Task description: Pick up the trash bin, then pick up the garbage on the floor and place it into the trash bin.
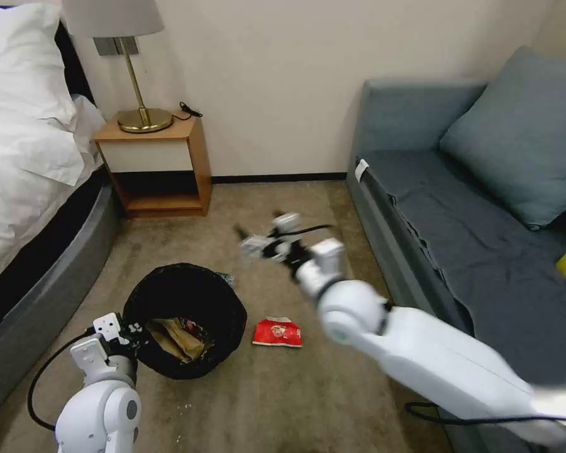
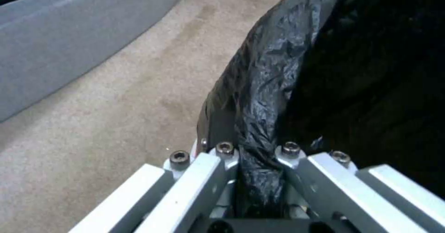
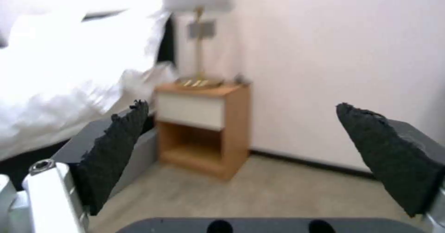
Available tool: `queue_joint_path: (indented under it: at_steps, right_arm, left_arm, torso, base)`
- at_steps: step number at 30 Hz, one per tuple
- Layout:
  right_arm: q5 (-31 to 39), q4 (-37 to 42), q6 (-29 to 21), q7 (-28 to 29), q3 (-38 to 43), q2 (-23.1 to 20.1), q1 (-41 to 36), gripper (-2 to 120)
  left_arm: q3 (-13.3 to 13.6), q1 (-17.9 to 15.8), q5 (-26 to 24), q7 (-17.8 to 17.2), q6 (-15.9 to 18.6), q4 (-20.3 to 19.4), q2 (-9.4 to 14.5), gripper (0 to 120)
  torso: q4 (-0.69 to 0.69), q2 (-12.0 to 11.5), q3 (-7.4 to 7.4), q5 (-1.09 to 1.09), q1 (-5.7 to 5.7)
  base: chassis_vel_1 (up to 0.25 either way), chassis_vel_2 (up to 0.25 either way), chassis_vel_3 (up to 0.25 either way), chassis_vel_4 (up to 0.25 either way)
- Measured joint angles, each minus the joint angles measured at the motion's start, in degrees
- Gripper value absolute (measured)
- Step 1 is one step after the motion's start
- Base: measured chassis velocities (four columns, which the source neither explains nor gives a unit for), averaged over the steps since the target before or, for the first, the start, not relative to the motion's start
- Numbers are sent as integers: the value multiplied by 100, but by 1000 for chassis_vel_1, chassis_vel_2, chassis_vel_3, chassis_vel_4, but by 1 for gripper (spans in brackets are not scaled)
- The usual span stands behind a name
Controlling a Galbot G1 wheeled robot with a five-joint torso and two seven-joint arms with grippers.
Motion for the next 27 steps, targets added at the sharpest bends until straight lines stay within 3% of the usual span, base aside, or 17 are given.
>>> queue_joint_path:
  at_steps: [1,5,6,10,14,16,19,27]
  right_arm:
    - [0,0,0,0,0,0,0,100]
    - [-628,696,38,154,1315,-138,-1637,100]
    - [-628,696,38,154,1315,-138,-1637,100]
    - [-1364,1039,229,160,2238,21,-3101,100]
    - [-2027,1212,344,155,2607,284,-4012,100]
    - [-2201,1247,382,153,2669,353,-4188,100]
    - [-3039,1323,691,95,2769,769,-4942,100]
    - [-3595,1178,1007,-37,2598,1336,-5377,100]
  left_arm:
    - [0,0,0,0,0,0,0,3]
    - [-13,-3,-1,-1,-8,25,12,3]
    - [-13,-3,-1,-1,-8,25,12,3]
    - [-48,-2,3,-3,-18,45,31,3]
    - [-52,7,4,-2,-19,15,31,3]
    - [-56,9,4,-2,-19,3,33,3]
    - [-94,19,-1,-4,-21,-43,44,3]
    - [-112,33,-9,-4,-33,-66,34,3]
  torso:
    - [0,0,0,0,0]
    - [-3,0,0,0,0]
    - [-3,0,0,0,0]
    - [-2,0,0,-1,0]
    - [-3,1,0,-1,0]
    - [-3,1,0,-2,0]
    - [-2,1,0,-2,0]
    - [-1,1,0,-3,0]
  base:
    - [0,0,0,0]
    - [0,0,0,0]
    - [0,0,0,0]
    - [0,0,0,0]
    - [0,0,0,0]
    - [0,0,0,0]
    - [0,0,0,0]
    - [0,0,0,0]
